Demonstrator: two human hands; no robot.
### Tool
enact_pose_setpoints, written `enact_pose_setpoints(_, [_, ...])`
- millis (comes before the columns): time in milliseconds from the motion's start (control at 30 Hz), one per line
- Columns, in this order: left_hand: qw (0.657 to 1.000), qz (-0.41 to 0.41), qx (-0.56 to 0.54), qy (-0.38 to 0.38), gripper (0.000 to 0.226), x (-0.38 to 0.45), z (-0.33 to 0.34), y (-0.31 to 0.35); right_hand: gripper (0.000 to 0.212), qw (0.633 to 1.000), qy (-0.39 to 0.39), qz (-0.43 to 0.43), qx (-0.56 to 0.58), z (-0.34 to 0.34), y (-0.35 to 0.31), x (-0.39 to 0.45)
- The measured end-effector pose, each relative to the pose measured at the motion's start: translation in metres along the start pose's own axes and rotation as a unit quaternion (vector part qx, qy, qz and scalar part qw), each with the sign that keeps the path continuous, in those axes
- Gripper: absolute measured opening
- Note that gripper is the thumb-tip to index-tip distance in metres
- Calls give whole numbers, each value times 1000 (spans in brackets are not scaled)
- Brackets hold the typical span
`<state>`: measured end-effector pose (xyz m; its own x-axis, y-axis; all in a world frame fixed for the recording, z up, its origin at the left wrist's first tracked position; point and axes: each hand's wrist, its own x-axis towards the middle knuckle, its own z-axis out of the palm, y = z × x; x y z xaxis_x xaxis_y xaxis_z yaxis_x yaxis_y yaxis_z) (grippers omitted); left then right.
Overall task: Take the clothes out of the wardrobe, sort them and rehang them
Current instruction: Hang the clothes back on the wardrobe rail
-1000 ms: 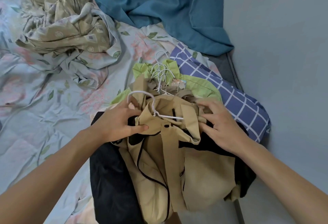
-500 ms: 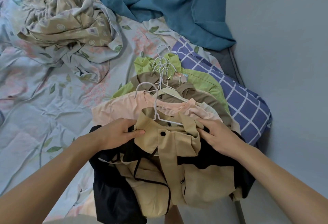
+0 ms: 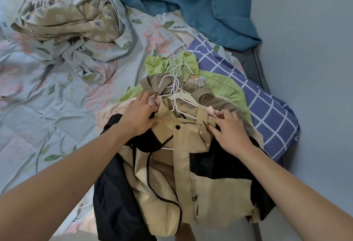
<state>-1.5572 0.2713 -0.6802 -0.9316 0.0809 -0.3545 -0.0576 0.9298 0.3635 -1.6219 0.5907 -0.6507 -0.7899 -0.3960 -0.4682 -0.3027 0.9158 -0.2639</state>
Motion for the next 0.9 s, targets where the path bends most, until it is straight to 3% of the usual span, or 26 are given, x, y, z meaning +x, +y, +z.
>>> enact_pose_setpoints(200, [997, -9, -4, -75, 34, 24, -2, -1, 29, 988, -26, -9, 151, 2, 7, 5])
enact_pose_setpoints(333, [999, 38, -24, -15, 32, 6, -10, -3, 29, 978, 2, -44, 204, -3, 4, -6])
enact_pose_setpoints(533, [993, 62, -90, 38, 36, -59, -49, 6, 33, 976, 71, -97, 180, -33, -20, -61])
enact_pose_setpoints(733, [988, 71, -112, 76, 23, -149, -120, 46, 28, 976, 108, -96, 166, -91, -61, -158])
enact_pose_setpoints(900, [984, 89, -121, 93, 28, -243, -192, 83, 29, 973, 130, -89, 168, -135, -108, -257])
